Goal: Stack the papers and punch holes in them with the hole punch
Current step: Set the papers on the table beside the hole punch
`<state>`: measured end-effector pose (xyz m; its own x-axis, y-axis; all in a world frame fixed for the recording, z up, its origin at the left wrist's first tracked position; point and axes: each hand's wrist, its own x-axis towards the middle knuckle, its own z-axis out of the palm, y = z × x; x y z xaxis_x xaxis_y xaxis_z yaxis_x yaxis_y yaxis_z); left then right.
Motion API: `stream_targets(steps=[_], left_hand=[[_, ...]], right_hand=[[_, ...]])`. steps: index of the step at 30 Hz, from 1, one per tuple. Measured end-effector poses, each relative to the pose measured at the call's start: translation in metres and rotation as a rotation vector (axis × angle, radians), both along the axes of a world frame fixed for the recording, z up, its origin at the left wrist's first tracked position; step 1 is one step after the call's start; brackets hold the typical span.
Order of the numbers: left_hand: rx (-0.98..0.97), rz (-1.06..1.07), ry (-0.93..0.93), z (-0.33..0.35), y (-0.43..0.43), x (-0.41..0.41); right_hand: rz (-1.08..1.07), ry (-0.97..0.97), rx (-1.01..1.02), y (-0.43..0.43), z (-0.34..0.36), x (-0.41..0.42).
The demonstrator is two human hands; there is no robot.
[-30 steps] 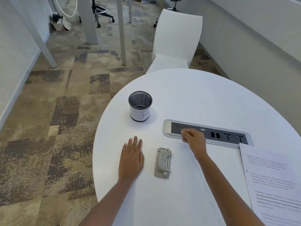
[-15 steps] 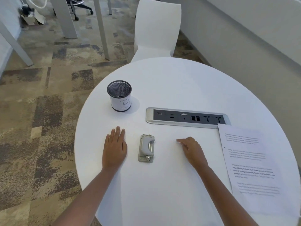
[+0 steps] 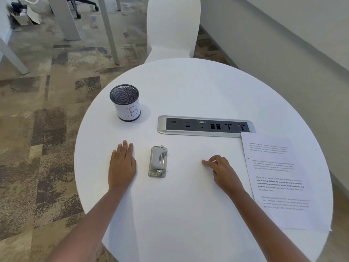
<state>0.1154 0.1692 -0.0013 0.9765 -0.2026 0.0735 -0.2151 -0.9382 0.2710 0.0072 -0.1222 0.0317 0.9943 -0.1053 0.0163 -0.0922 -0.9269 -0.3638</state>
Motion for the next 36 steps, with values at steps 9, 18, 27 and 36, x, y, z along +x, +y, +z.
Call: stream_targets(steps=[9,18,27,36], left_hand=[[-0.022,0.019,-0.037,-0.001,-0.001,0.0],[-0.051,0.029,-0.038,-0.001,-0.001,0.0],[-0.069,0.036,-0.035,-0.002,-0.001,-0.001],[-0.078,0.034,-0.037,-0.002,0.0,-0.001]], right_hand=[[-0.077,-0.106,-0.072,0.024,-0.007,-0.03],[-0.111,-0.129,-0.131,0.028,-0.007,-0.03],[-0.125,-0.107,-0.2,0.033,-0.002,-0.023],[-0.153,0.009,-0.314,0.039,-0.006,-0.016]])
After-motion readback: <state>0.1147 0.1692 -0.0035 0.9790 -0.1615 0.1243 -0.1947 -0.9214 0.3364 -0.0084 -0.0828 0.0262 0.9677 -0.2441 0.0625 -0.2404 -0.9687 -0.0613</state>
